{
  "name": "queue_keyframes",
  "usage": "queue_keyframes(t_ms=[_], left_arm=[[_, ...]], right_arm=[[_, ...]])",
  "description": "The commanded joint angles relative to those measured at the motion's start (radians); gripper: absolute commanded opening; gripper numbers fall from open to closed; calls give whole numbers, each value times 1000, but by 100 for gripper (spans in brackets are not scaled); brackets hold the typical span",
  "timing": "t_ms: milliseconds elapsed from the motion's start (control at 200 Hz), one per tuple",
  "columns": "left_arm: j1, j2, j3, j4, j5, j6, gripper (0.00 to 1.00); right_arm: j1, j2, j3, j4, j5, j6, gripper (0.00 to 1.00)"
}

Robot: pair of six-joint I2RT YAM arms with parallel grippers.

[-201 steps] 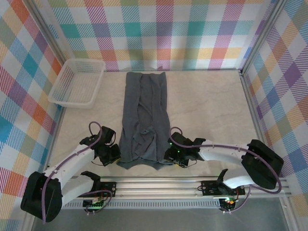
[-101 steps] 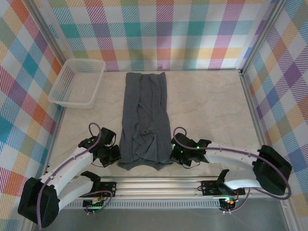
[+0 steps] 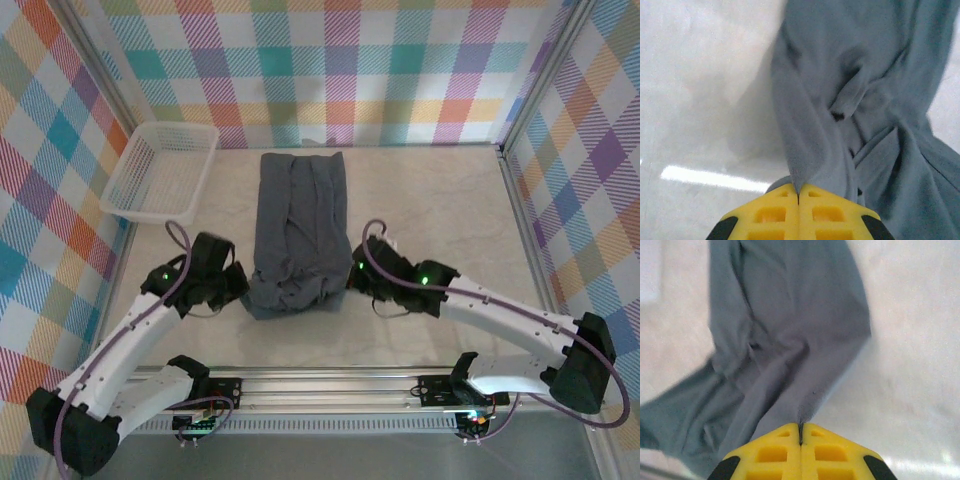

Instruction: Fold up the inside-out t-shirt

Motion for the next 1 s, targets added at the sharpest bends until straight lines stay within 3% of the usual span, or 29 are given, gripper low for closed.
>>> queue_keyframes(t_ms=[0,210,415,845,860,895,950,995], left_arm=[[52,149,155,88,-91,85,0],[174,471,406,246,-37,123,0],[242,639,530,319,-82,141,0],[307,1129,995,342,87,200,0],[309,1147,1013,342,93,198,3],[317,1193,1058,344,101,199,13],[332,1264,1137,354,136,198,32],[348,1322,1218,351,185,200,42]], right_arm=[[-101,47,83,51,87,-194,0],[-250,224,260,174,54,-344,0],[-327,405,412,251,22,-438,0],[-480,873,803,297,-173,-447,0],[-485,892,827,283,-174,-444,0],[-499,941,877,259,-180,-439,6],[-521,1024,977,234,-223,-459,33],[-540,1105,1114,153,-267,-478,46]])
